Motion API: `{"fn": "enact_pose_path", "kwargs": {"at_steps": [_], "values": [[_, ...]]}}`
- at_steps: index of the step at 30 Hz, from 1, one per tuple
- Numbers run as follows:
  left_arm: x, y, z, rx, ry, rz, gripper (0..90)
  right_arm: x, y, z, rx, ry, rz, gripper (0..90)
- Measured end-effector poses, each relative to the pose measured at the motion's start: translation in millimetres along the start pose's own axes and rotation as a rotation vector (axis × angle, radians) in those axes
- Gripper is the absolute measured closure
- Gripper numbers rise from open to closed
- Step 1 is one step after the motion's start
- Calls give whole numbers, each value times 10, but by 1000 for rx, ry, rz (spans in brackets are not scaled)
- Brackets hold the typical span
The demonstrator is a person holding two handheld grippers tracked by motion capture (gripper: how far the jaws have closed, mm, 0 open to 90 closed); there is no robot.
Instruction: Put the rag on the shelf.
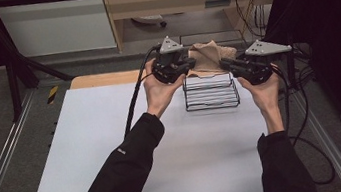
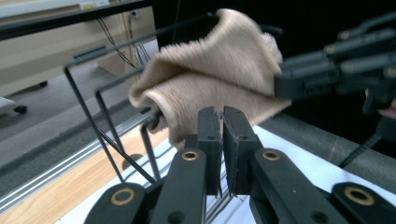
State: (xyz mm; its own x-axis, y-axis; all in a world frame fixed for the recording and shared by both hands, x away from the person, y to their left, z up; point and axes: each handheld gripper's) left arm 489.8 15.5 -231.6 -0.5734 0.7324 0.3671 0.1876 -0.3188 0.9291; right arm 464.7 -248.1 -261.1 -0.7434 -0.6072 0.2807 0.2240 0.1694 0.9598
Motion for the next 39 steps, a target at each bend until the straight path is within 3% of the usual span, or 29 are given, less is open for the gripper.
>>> {"fn": "enact_pose_path", "kwargs": {"at_steps": [4, 8, 11, 13, 16, 21, 26, 31, 39], "values": [[41, 88, 19, 14, 16, -20, 848, 42, -22, 15, -7, 17, -8, 732], [30, 170, 16, 30, 22, -32, 872, 117, -35, 4, -25, 4, -46, 682], [5, 221, -19, 30, 18, -46, 889, 158, -46, -14, -42, 3, -52, 718], [-42, 223, -52, 17, 1, -32, 895, 176, -56, -27, -60, -12, -34, 796], [-154, 136, -90, -18, -8, 41, 896, 158, -92, -48, -79, -59, 2, 867], [-300, -74, -46, -8, -8, 100, 896, 105, -163, -110, -102, -114, 27, 890], [-318, -138, 7, 8, -11, 94, 896, 89, -180, -157, -104, -130, 18, 888], [-247, -135, -17, 7, -26, 79, 874, 135, -170, -115, -96, -123, 1, 858], [-93, -257, -41, -5, -40, 98, 757, 220, -153, 10, -99, -87, -3, 702]]}}
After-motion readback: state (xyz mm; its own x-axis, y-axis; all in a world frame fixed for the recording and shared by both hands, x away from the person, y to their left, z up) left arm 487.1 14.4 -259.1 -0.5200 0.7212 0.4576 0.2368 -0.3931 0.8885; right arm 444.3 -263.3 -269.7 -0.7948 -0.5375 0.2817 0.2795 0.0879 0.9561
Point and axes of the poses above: each handheld gripper's, and its own axes: x roughly backward along the jaws, y roughly out of its top, z roughly to its left, and after that the axes turned 3 degrees about -x, right-handed
